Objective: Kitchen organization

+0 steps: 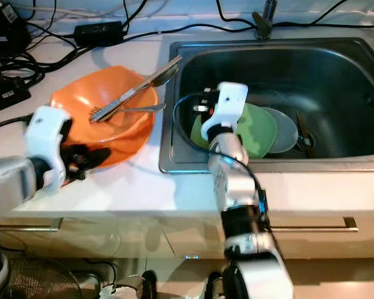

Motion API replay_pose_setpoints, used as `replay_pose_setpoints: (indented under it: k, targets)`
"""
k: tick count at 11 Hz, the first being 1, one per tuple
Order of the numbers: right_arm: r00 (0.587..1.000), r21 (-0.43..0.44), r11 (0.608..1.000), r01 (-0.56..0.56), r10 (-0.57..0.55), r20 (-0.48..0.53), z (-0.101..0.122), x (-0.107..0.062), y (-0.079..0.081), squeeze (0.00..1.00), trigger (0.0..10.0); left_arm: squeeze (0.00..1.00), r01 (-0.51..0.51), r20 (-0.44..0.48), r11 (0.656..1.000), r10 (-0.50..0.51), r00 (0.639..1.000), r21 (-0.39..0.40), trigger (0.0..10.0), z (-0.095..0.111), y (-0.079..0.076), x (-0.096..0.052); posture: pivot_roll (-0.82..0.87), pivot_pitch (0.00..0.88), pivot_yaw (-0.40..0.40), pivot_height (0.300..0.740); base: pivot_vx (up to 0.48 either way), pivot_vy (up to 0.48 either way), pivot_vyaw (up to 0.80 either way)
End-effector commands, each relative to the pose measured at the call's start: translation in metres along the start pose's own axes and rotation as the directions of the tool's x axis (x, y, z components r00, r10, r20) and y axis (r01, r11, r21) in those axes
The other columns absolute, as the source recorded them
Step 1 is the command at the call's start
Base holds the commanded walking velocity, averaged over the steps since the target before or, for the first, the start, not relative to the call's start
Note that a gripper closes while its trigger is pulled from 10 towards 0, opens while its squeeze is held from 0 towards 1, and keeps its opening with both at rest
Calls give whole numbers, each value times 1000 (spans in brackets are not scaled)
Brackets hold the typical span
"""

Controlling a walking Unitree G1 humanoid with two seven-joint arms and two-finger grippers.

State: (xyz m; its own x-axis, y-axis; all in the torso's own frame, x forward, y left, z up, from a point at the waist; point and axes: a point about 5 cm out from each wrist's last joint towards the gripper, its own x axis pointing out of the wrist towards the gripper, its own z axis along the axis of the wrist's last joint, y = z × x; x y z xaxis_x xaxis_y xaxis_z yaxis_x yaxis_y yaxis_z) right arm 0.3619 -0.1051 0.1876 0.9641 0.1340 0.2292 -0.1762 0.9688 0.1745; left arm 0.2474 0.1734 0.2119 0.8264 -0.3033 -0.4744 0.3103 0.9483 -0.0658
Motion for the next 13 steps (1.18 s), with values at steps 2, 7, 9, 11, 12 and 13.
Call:
replay_pose_setpoints:
  k: [2, 7, 9, 11, 12, 13]
  targets:
    - [998, 19, 1000, 20, -18, -64, -19, -6, -7, 0, 10000, 0, -7, -21, 1000, 7, 1000, -14, 10000, -8, -2, -3, 273, 147, 89, 740, 0, 0, 0]
    - [998, 13, 1000, 23, -22, -61, -18, 0, -13, 0, 10000, 0, -150, 123, 988, 152, 981, -21, 10000, 16, 16, -24, 320, 141, 53, 740, 0, 0, 0]
    - [998, 4, 1000, 26, -25, -56, -16, 4, -19, 0, 10000, 0, -293, 159, 956, 291, 944, -12, 10000, 26, 46, -47, 338, 136, 33, 740, 0, 0, 0]
    - [998, -10, 999, 34, -35, -58, -16, 6, -25, 0, 10000, 0, -390, 125, 921, 384, 915, 25, 10000, 27, 63, -58, 336, 135, 19, 740, 0, 0, 0]
    - [998, -21, 999, 40, -41, -55, -14, 7, -29, 0, 10000, 0, -475, 148, 879, 466, 873, 34, 10000, 29, 74, -61, 326, 130, 9, 740, 0, 0, 0]
    - [997, -33, 998, 53, -55, -50, -12, 8, -35, 0, 10000, 0, -548, 302, 832, 502, 810, 85, 10000, 43, 78, -57, 312, 123, 0, 740, 0, 0, 0]
